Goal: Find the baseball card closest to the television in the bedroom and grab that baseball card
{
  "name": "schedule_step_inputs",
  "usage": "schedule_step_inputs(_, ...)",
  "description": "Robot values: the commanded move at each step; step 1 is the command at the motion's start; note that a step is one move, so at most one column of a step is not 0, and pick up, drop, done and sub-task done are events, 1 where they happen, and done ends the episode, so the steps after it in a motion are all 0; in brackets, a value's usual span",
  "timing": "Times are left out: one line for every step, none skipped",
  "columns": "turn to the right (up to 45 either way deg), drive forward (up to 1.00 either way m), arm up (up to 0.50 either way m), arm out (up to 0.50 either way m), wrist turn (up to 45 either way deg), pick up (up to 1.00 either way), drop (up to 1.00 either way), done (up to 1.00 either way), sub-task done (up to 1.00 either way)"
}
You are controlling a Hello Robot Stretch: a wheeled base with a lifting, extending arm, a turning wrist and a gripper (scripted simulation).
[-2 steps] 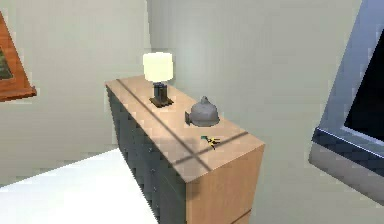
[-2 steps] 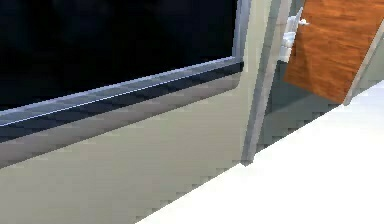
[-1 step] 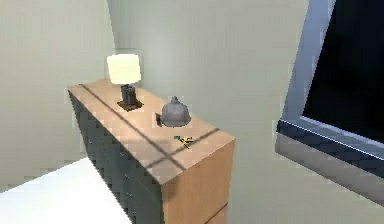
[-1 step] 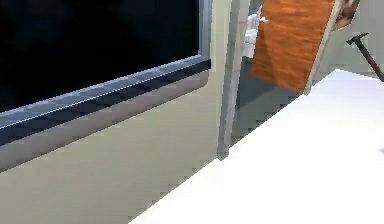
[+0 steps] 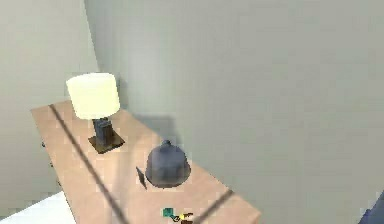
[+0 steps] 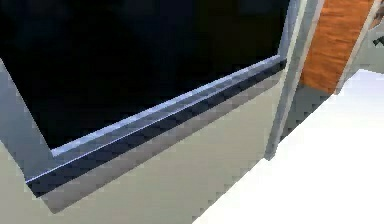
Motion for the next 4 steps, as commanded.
schedule_step_inputs(-45.0, 0.0, 0.0, 0.0, 0.0, 0.0, 0.0, 0.0, 0.0)
schedule_step_inputs(-45.0, 0.0, 0.0, 0.0, 0.0, 0.0, 0.0, 0.0, 0.0)
schedule_step_inputs(-15.0, 0.0, 0.0, 0.0, 0.0, 0.0, 0.0, 0.0, 0.0)
schedule_step_inputs(15.0, 0.0, 0.0, 0.0, 0.0, 0.0, 0.0, 0.0, 0.0)
